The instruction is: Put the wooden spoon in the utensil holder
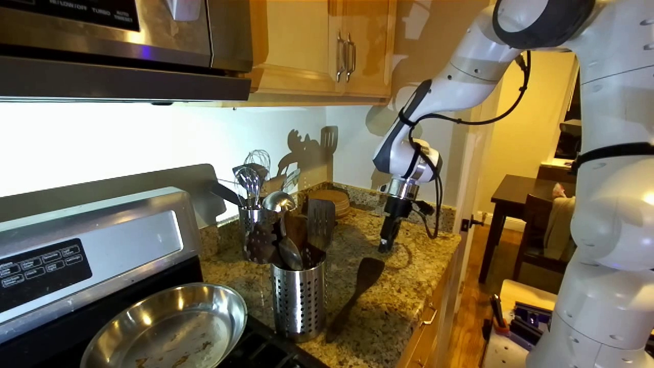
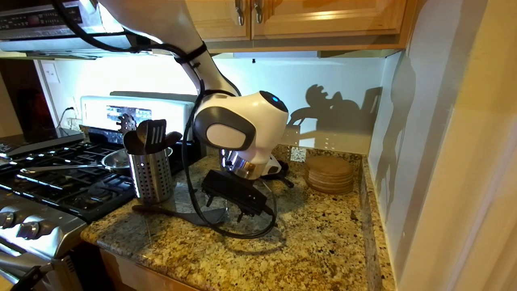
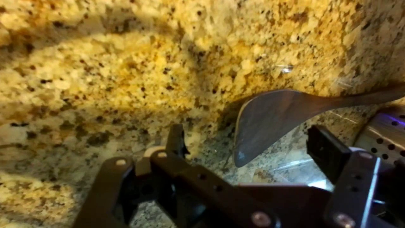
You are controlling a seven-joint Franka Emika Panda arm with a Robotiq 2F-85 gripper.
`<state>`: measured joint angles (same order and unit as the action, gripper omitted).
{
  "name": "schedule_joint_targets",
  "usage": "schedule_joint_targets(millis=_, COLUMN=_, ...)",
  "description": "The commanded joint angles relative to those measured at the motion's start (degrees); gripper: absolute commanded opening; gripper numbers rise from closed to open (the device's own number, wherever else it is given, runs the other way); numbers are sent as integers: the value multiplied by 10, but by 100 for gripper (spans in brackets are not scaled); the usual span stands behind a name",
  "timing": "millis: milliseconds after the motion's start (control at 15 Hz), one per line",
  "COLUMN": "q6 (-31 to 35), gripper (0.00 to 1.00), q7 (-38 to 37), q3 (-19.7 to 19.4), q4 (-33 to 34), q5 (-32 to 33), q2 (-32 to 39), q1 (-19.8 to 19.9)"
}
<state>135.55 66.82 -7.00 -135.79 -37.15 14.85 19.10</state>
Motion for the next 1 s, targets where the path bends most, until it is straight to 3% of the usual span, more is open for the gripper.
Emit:
schedule_joint_targets(millis=0, q6=-66, gripper=100, q7=55, q3=3, q4=35, q5=-28, q2=29, q1=19)
schedule_joint_targets(millis=933, q6=-209, gripper=100, q7=101, q3=6, q4=141, q5=-28, q2=136, q1=38)
